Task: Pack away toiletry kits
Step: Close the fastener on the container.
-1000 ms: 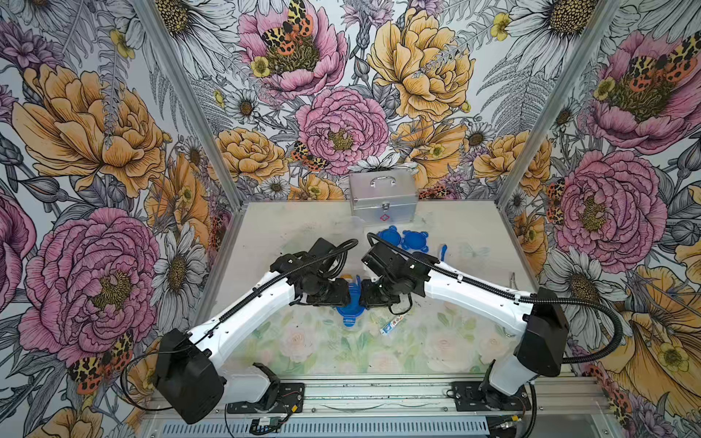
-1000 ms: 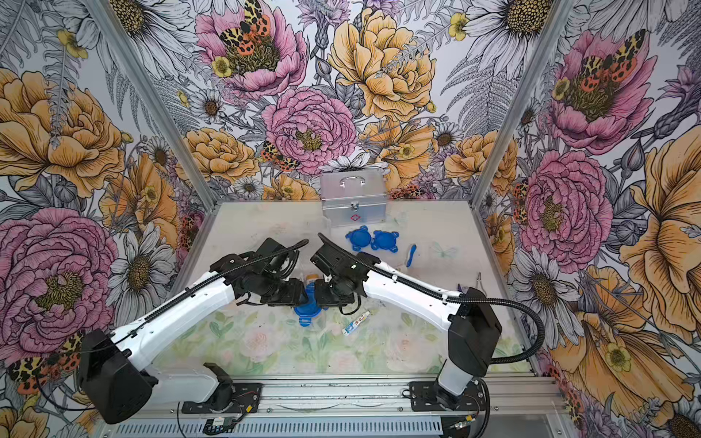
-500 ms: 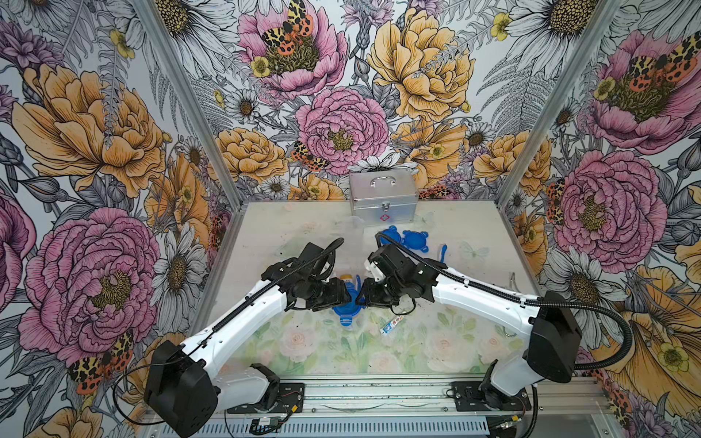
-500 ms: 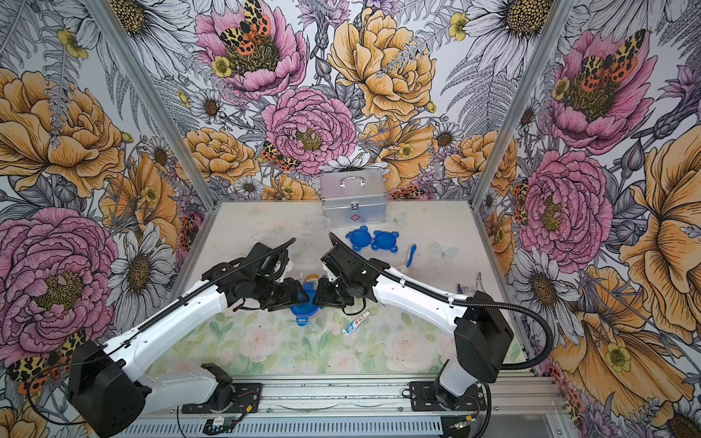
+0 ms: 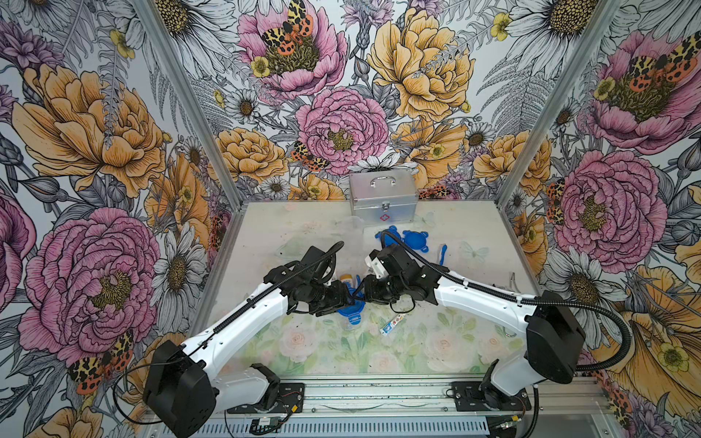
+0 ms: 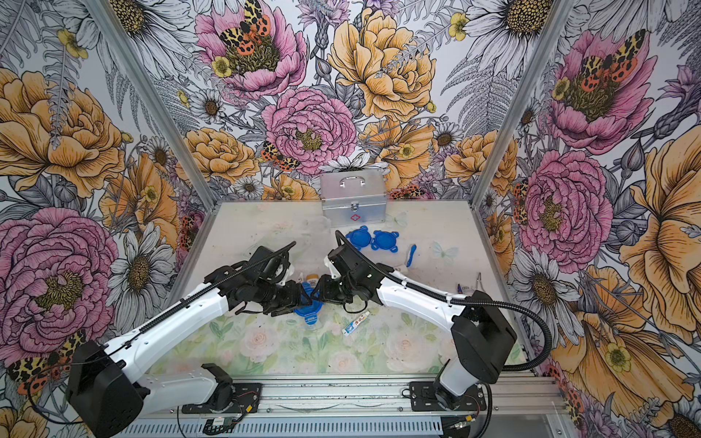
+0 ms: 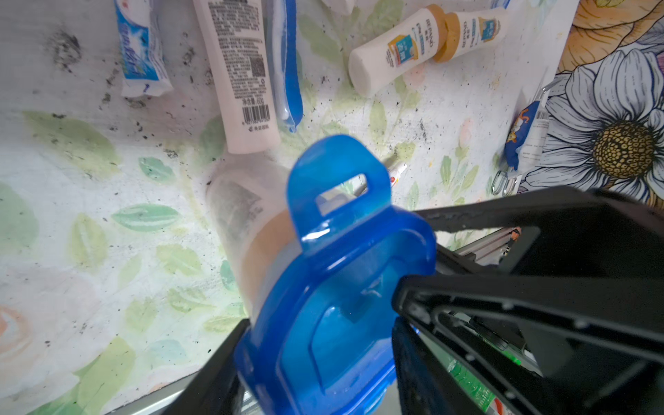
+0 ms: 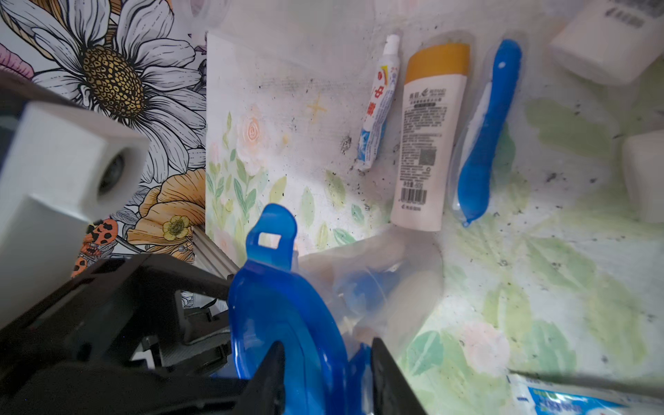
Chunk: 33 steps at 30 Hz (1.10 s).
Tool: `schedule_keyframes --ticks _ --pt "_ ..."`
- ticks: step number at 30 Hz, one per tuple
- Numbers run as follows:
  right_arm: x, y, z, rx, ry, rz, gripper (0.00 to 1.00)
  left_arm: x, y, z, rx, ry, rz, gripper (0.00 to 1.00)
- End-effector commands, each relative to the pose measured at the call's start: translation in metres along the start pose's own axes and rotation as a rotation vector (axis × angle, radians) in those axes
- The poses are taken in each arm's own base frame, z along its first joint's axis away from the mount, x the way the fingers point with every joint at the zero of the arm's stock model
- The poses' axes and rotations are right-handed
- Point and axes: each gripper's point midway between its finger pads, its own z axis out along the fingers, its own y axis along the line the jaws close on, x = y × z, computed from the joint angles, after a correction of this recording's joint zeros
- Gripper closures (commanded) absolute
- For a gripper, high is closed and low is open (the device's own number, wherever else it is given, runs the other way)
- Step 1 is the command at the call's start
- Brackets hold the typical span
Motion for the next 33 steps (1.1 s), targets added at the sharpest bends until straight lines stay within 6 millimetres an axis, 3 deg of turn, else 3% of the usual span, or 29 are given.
schedule_keyframes --ticks 1,6,13,17,20,26,33 --pt "0.02 -0.02 0.012 0.026 0.06 0.017 0.62 0.008 -0.013 0.005 0.065 0.027 0.009 0.39" --pt "0.009 -0.027 -0.002 0.028 0.025 0.026 0.56 0.005 -0.012 -0.004 0.079 -0.002 -0.01 0.38" --pt "0.003 -0.016 -0.013 0.065 0.049 -0.054 0.4 0.003 0.0 -0.029 -0.026 -0.029 0.027 0.35" --pt "0.004 -0.016 -0.029 0.093 0.03 -0.07 0.39 -0.002 0.007 -0.058 -0.142 -0.069 0.082 0.33" --pt "0.008 -0.015 -0.041 0.104 0.024 -0.085 0.4 -0.018 -0.004 -0.068 -0.157 -0.107 0.135 0.33" --pt "0.034 -0.007 -0.032 0.098 0.095 -0.129 0.43 -0.056 -0.02 -0.052 -0.198 -0.11 0.251 0.34" --pt "0.049 -0.006 -0.009 0.125 0.158 -0.126 0.47 -0.07 -0.028 -0.028 -0.184 -0.062 0.295 0.35"
